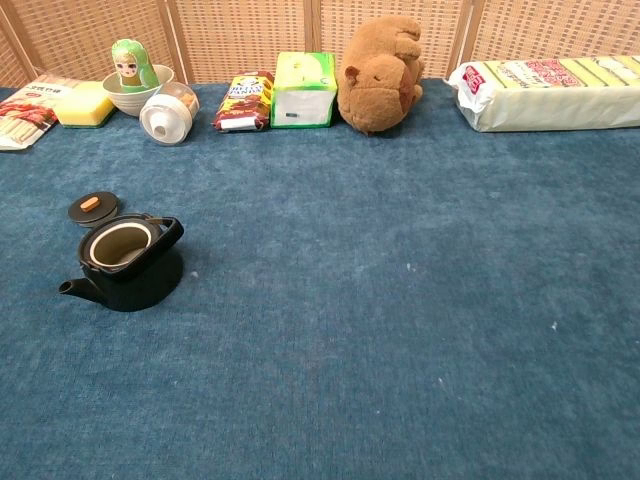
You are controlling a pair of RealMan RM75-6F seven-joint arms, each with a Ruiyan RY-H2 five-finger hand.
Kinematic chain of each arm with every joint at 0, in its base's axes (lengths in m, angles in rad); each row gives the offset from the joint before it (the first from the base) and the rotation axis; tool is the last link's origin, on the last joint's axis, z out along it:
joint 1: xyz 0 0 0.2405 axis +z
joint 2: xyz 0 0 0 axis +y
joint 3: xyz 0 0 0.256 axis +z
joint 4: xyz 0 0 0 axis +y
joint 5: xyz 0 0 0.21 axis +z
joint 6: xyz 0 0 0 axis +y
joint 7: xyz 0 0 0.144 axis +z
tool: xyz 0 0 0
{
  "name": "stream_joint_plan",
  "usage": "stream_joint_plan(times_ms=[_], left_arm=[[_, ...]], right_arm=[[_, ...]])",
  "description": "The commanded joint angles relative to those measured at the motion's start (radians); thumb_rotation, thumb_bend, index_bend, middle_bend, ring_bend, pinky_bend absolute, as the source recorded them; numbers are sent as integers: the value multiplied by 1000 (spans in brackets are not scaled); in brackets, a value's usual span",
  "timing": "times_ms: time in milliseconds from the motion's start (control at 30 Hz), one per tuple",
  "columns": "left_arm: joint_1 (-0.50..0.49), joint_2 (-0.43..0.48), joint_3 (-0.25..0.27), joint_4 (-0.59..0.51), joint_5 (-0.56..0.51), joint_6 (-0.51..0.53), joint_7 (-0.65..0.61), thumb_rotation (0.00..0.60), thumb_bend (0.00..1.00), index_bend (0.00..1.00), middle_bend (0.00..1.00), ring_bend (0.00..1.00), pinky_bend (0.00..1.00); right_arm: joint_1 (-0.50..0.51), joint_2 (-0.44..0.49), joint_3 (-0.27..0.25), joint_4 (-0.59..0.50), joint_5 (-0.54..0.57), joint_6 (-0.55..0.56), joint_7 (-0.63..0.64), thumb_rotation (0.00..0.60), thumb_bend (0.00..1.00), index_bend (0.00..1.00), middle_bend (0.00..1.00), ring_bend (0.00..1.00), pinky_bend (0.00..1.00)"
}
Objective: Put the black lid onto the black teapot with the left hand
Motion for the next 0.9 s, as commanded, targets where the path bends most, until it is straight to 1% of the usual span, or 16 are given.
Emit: stream_joint_plan(times_ms=[33, 267, 333, 400, 533, 700, 767, 900], left_arm=[[0, 2, 1, 1, 2, 0, -5, 600, 143, 63, 0, 0, 0], [-4, 6, 2, 1, -3, -13, -25, 600, 142, 63, 0, 0, 0], [-11, 2, -9, -3, -14, -18, -22, 600, 142, 63, 0, 0, 0], [-40, -7, -37, 0, -36, -46, -15, 600, 142, 63, 0, 0, 0], [-124, 2, -87, -18, -109, -170, 14, 600, 143, 63, 0, 0, 0], [-236, -18, -150, -20, -194, -304, 152, 600, 141, 63, 0, 0, 0], [-297, -35, -170, -19, -244, -388, 219, 600, 141, 63, 0, 0, 0], [-390, -76, -196, 5, -338, -507, 336, 600, 147, 64, 0, 0, 0]], right_arm=[[1, 0, -1, -2, 2, -5, 5, 600, 123, 70, 71, 72, 0], [3, 0, -5, -4, 2, -17, 11, 600, 123, 70, 71, 71, 0], [3, 1, -3, -6, 4, -18, 17, 600, 122, 70, 70, 72, 0], [4, 4, -1, -6, 9, -21, 23, 600, 123, 70, 70, 72, 0], [4, 8, 2, -7, 14, -23, 36, 600, 123, 70, 70, 71, 0], [4, 13, 6, -6, 21, -26, 51, 600, 123, 70, 70, 71, 0], [5, 14, 6, -5, 25, -30, 55, 600, 123, 70, 70, 72, 0], [7, 16, 6, -4, 31, -40, 60, 600, 123, 69, 69, 71, 0]])
